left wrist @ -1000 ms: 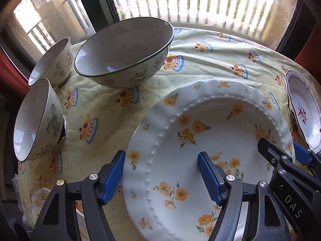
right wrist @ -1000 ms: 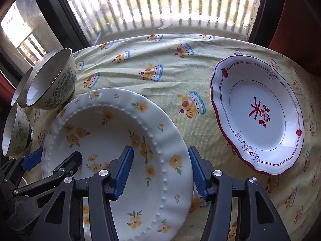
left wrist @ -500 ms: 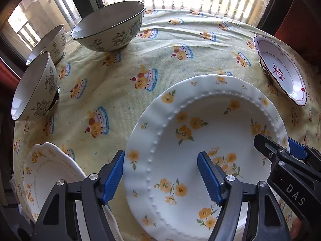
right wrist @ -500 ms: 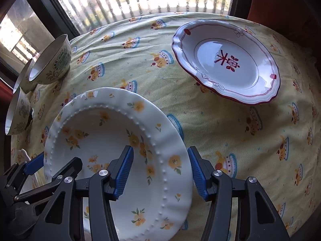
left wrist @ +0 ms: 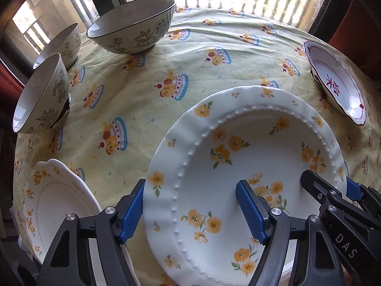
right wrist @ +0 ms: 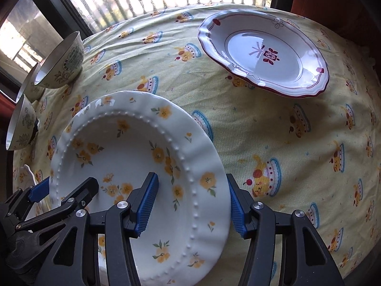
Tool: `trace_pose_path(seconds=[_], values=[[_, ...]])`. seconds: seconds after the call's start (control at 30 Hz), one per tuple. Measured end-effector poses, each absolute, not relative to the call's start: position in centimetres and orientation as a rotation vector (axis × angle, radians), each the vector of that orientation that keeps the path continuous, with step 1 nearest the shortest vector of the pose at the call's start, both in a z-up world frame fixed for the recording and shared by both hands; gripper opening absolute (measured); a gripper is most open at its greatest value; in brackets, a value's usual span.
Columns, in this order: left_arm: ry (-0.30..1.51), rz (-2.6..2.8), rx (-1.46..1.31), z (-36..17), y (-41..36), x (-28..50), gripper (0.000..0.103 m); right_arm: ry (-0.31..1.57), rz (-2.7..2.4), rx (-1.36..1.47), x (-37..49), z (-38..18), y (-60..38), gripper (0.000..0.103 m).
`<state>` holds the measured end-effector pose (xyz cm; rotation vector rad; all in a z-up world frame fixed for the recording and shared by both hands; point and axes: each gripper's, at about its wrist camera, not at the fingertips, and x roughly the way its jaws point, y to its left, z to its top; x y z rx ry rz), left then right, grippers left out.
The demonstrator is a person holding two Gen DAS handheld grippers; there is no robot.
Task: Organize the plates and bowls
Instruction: 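Lift the beaded-rim plate with both tools toward the yellow-flower plate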
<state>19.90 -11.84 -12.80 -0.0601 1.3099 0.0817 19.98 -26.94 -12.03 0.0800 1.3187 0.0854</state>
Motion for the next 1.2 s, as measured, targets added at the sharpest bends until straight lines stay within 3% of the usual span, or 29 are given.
trace_pose_path(seconds=[0.13,0.57,1.2], values=[[1.313,0.082,-0.06,-11.8,-11.0,19.1,0.069,1.327,0.067,0.09,19.9,-11.9,-27.0,0.06],[1.251,-0.001,-0.051,-9.2,-10.4,16.9,0.069,1.296,0.008,0.083,17.0,-9.3,-27.0,0.06],[1.147,-0.036,-0.101,-5.2,-3.1,12.5,0.069,1.227,-0.015,0.065,13.0,-4.9,-20.2,0.06]])
